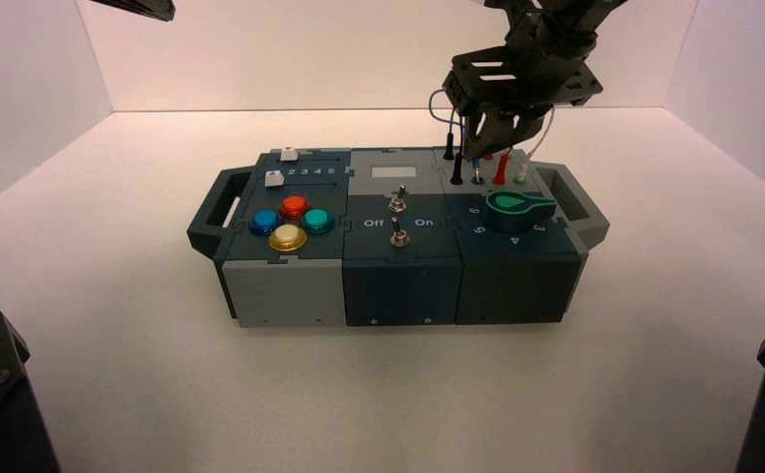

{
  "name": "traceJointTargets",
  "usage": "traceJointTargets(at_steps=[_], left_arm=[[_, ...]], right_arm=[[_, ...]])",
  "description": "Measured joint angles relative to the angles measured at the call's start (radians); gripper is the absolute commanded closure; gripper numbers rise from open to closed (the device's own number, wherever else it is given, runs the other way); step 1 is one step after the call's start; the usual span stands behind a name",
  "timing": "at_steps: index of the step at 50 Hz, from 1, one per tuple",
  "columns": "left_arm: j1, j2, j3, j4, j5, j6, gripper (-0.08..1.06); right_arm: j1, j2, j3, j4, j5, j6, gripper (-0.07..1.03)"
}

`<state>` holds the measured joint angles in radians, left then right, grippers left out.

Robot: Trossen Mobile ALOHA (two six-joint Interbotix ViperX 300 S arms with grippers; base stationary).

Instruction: Insert the blue wire.

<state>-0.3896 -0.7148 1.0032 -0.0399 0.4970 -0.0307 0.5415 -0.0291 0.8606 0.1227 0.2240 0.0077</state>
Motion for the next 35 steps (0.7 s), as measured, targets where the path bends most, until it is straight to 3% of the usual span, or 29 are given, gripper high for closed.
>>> traceJointTargets(at_steps=[35], left_arm=[[0.000,0.002,-0.002,0.000,-0.003,0.005,1.01]], right_arm=[[0.003,-0.032,0.032,0.000,0.032,-0.002,0.99]])
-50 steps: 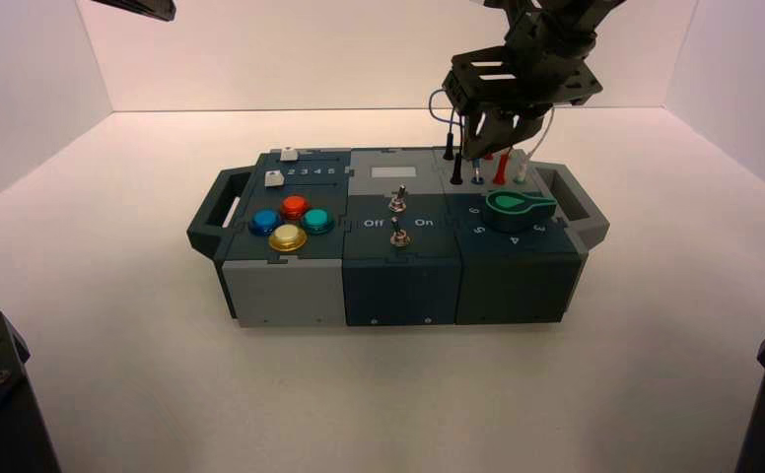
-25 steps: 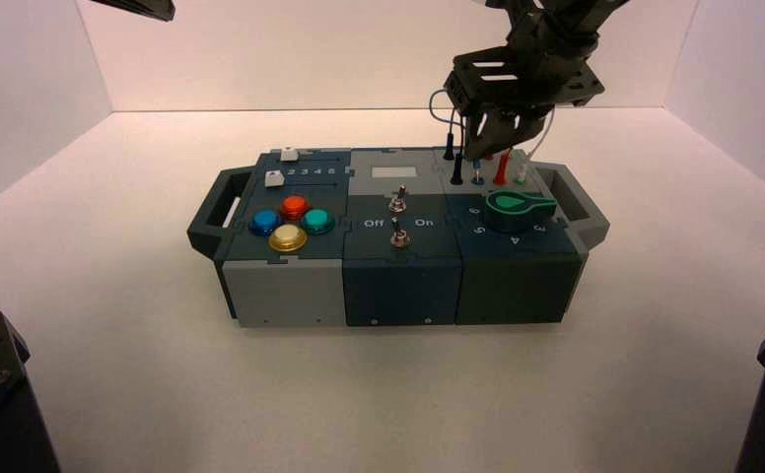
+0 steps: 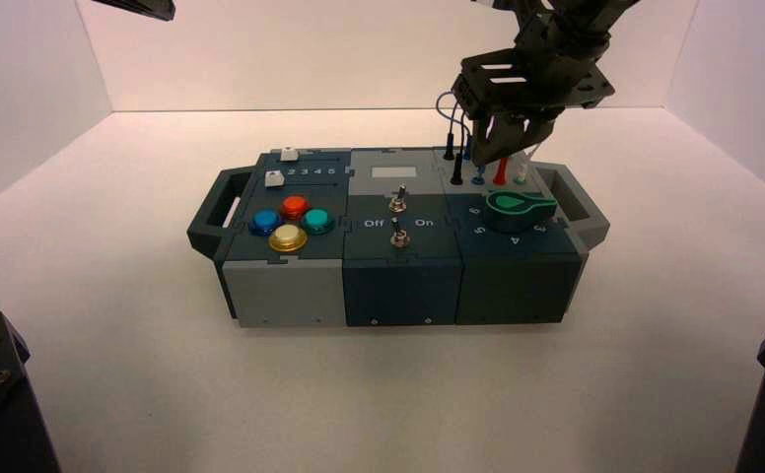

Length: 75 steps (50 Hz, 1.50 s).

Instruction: Insert the blue wire.

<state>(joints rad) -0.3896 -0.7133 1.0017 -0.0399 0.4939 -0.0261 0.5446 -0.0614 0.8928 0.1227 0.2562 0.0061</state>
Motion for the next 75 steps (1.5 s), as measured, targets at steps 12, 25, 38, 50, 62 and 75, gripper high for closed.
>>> traceJointTargets(at_steps=[12,25,38,50,62,75], left_arm=[[0.002,0.000,0.000,0.000,-0.002,-0.002,1.01],[0.000,-0.003,0.000,0.000,0.000,0.000,1.01],[0.000,-0.003,0.002,0.000,-0.002,0.006,1.01],[0.012,-0.005,0.002,0.002,-0.002,0.009,1.01],[0.038,-0.009,0.003,0.003,-0.002,0.012,1.01],[0.049,-0.021,0.011,0.003,-0.002,0.012,1.01]], right_arm=[[0.011,0.021,-0.020,-0.002,0.018,0.000,0.99],[0.015,0.049,-0.040,-0.002,0.028,-0.003,0.99],[0.015,0.084,-0.069,-0.003,0.064,-0.003,0.99],[0.015,0.094,-0.081,-0.003,0.078,-0.005,0.99],[0.015,0.089,-0.075,-0.006,0.077,-0.011,0.84],[0.015,0.087,-0.064,-0.005,0.074,-0.011,0.81]])
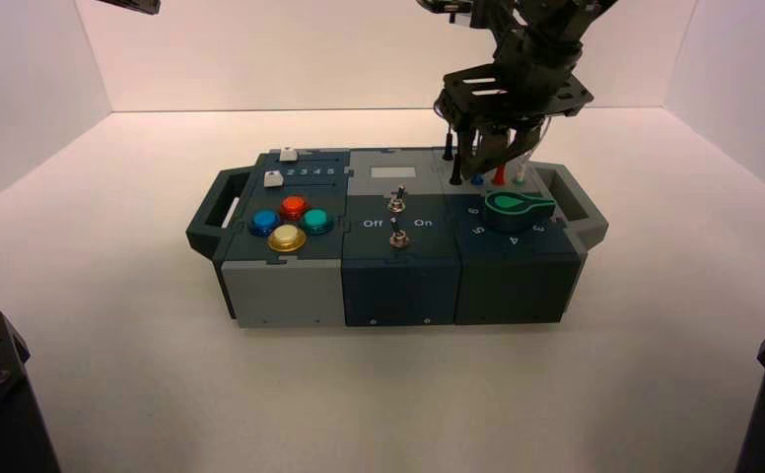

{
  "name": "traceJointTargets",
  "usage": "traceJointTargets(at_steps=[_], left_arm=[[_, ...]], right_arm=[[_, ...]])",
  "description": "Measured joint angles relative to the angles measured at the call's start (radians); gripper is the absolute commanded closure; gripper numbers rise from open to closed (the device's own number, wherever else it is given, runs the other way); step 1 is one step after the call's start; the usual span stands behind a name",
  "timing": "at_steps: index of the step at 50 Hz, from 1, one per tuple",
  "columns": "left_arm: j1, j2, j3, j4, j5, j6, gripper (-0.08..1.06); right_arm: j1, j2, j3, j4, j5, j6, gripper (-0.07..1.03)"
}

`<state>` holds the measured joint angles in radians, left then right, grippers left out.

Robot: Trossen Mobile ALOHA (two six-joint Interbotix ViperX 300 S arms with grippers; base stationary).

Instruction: Insert the blue wire.

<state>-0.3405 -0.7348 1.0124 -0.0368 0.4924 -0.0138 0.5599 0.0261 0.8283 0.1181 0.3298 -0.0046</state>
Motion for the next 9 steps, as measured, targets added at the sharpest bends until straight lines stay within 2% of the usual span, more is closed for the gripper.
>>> traceJointTargets(at_steps=[9], left_arm=[[0.005,-0.011,0.002,0.000,-0.005,0.000,1.01]], right_arm=[[0.005,-0.021,0.021,0.002,0.000,0.002,0.81]])
